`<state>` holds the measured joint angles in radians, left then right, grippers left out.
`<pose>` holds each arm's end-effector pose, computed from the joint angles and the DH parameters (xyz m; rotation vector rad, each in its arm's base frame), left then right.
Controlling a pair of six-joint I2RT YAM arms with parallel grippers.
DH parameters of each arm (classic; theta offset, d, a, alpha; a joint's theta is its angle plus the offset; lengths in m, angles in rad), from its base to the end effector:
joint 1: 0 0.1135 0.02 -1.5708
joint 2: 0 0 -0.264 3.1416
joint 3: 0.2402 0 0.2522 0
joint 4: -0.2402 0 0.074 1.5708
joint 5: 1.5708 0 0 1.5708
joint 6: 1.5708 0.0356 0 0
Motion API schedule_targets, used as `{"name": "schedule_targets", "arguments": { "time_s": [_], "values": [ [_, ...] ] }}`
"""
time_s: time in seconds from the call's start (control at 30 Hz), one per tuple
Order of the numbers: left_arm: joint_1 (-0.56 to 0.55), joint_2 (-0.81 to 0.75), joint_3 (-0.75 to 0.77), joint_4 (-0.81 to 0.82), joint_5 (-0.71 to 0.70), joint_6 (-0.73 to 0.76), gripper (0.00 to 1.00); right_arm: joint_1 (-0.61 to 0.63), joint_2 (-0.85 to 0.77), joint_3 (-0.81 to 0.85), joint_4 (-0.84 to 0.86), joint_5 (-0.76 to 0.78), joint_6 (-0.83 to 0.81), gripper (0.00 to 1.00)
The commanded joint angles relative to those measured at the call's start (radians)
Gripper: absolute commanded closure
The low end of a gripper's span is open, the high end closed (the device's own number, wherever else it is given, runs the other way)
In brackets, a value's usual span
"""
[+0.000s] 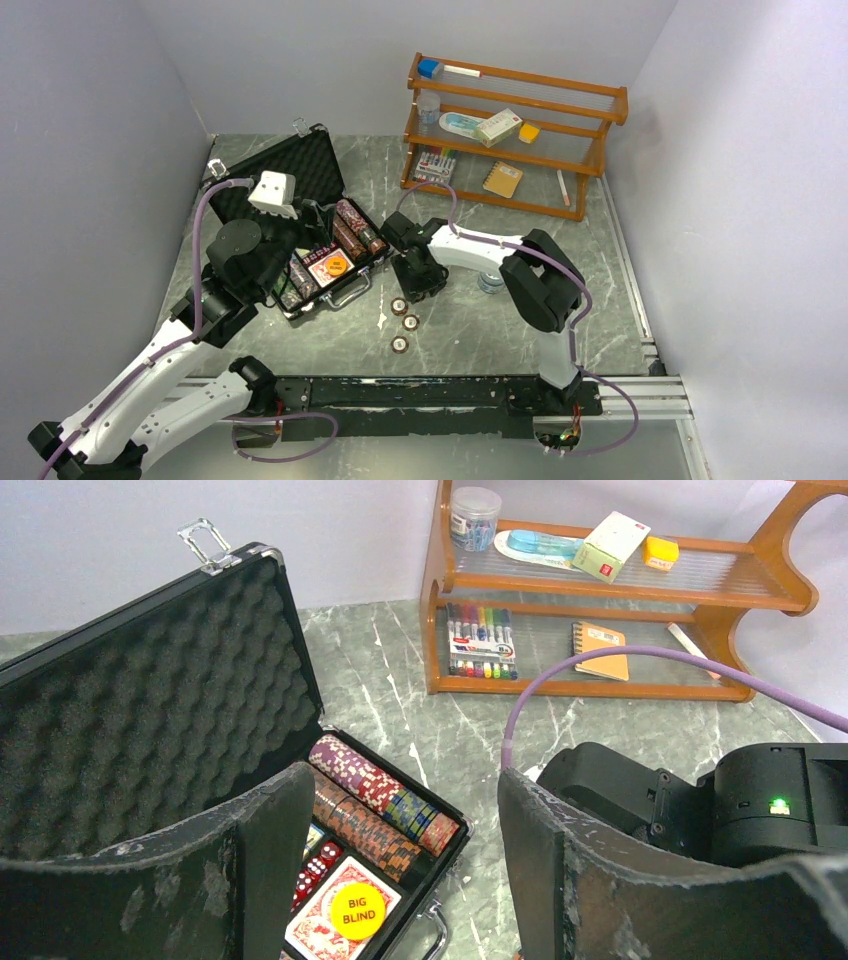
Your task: Pack up texas hold em set
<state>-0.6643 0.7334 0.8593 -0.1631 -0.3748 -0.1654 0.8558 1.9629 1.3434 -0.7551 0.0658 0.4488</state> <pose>0.1391 -0.0923 0.3765 0.1110 1.6122 -0.3415 0.2486 0.2828 0.1567 -0.5857 2.8855 0.0989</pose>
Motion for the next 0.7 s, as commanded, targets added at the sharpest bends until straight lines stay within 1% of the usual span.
{"name": "schedule_targets", "arguments": {
  "time_s": [0.0,0.3,0.5,0.57,0.63,0.67],
  "values": [
    [0.005,-0.002,-0.003,0.003,-0.021,0.000,0.28,-0.007,0.080,-0.009,0.031,-0.013,-0.007,0.45],
    [0.005,-0.002,-0.002,0.003,-0.022,0.001,0.28,-0.006,0.118,0.025,0.023,-0.009,-0.021,0.45],
    [0.005,-0.008,-0.004,0.007,-0.023,0.003,0.28,-0.006,0.123,0.037,0.029,-0.010,-0.033,0.55],
    [0.005,-0.007,-0.005,0.005,-0.025,0.003,0.28,-0.006,0.118,0.042,0.029,-0.008,-0.034,0.53],
    [0.005,-0.006,-0.003,0.005,-0.025,0.003,0.28,-0.004,0.109,0.044,0.032,-0.009,-0.035,0.46],
    [0.005,-0.006,-0.005,0.005,-0.023,0.002,0.28,-0.005,0.106,0.045,0.034,-0.008,-0.036,0.45]
  ]
}}
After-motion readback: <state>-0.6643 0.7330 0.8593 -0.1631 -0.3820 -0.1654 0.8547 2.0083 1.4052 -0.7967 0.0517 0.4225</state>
